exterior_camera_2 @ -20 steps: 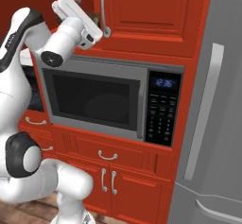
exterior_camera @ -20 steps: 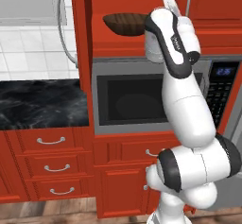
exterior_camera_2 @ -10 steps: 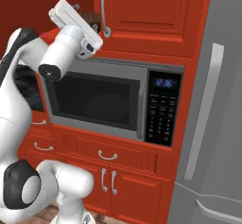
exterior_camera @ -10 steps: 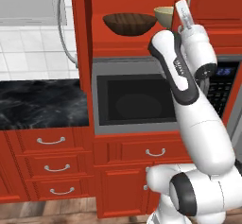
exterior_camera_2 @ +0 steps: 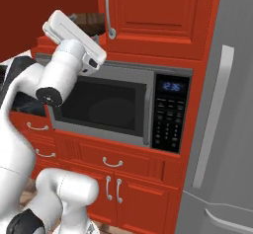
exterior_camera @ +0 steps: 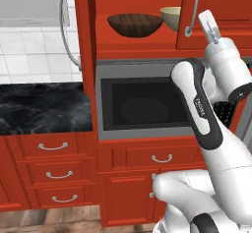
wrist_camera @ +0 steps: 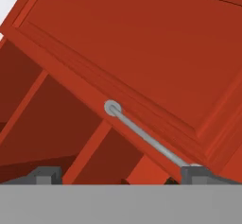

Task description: Open the cabinet. Pick the bowls from the counter and place them in the cabinet. Then close the cabinet.

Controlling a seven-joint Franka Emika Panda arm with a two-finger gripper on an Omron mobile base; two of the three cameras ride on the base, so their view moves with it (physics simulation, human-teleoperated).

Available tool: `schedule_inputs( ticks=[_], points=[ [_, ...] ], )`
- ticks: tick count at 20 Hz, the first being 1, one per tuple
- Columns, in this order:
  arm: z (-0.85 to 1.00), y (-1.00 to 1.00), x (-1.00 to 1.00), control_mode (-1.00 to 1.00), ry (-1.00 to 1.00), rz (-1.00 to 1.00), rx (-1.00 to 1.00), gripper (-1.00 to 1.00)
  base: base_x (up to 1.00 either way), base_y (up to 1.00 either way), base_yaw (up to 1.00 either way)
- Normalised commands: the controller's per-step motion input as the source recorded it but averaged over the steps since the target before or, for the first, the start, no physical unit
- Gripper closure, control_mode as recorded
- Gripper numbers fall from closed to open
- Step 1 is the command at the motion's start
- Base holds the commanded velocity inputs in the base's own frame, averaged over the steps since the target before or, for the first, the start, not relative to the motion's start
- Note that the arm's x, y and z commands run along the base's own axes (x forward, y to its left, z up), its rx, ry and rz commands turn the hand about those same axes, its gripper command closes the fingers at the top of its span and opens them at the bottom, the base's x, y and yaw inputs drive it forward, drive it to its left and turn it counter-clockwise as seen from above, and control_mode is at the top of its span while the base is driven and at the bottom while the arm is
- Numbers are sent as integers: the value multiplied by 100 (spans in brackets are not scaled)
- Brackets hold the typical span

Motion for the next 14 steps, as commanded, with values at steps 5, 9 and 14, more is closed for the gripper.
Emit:
schedule_inputs(
  ticks=[5,9,14],
  points=[
    [45,1,-91,-100,20,4,-14,-100,0,0,0],
    [24,9,-93,-100,21,0,-20,-100,0,0,0],
    [-6,8,-72,-100,19,0,-21,-100,0,0,0]
  ],
)
